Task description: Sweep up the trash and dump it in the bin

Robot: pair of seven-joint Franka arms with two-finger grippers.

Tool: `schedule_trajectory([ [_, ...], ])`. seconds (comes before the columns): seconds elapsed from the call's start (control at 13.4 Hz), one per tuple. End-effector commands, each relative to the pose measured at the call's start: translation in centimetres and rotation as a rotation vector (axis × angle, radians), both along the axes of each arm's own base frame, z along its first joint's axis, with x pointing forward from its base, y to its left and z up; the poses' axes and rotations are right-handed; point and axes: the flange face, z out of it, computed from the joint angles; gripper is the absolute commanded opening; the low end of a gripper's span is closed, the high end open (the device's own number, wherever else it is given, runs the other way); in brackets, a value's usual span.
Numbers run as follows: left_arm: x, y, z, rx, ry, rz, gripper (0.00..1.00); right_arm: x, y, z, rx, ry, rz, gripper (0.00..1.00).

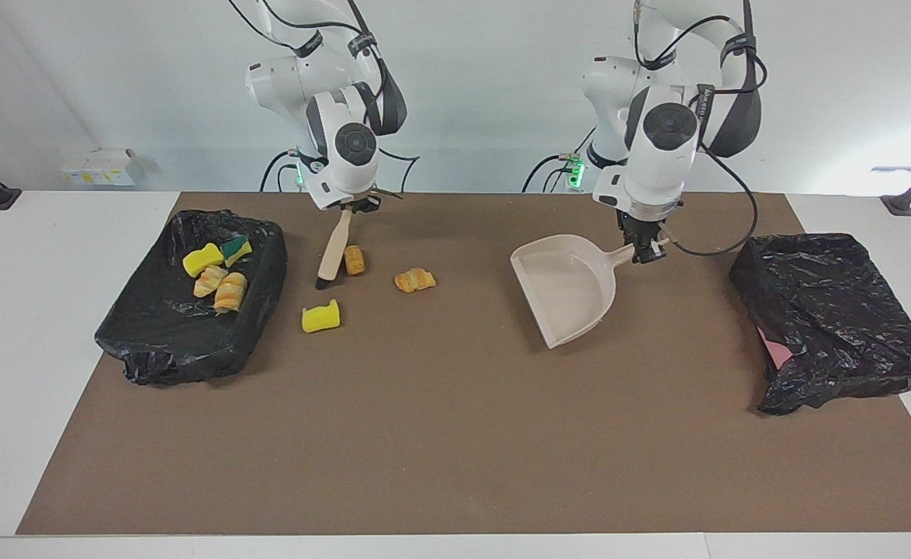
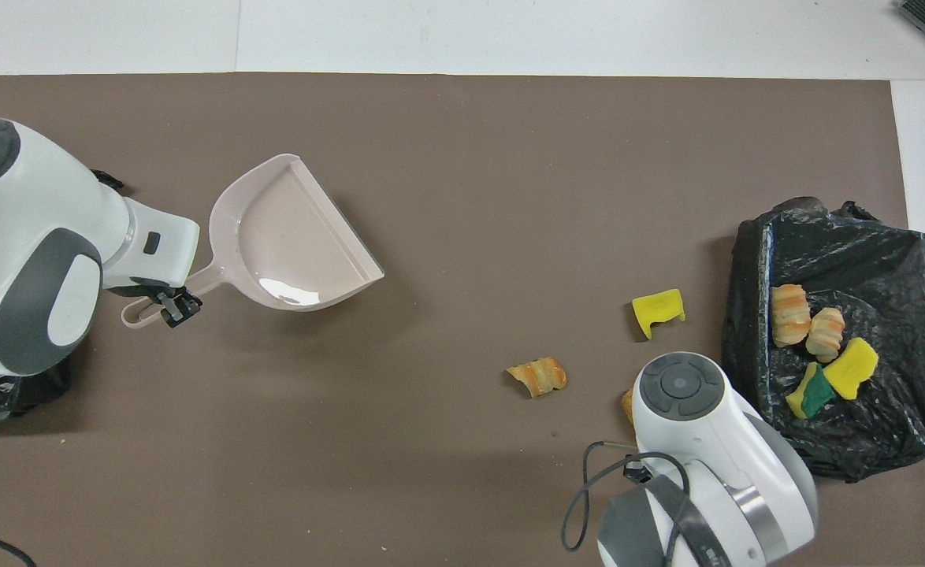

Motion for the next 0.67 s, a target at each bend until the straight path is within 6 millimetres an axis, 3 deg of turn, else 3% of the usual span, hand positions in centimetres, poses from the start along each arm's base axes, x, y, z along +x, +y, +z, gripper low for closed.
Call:
schedule_trajectory([
  [0.0,-3.3,-2.7,-1.6,0.011,-0.02,-0.096,0.0,2.4,1.8,0.0,0.143,-0.018,-0.014,0.0],
  [0.22,-4.8,-5.5,-4.1,0.021,-0.019,-0.099,0.0,4.9,3.9,-0.9,0.192,-0.007,-0.037,0.0],
  [0.6,-5.9,-10.3,-7.1,0.007,-0.061,-0.048,0.0,5.0,10.3,-0.8,0.293,-0.002,0.035,0.0],
])
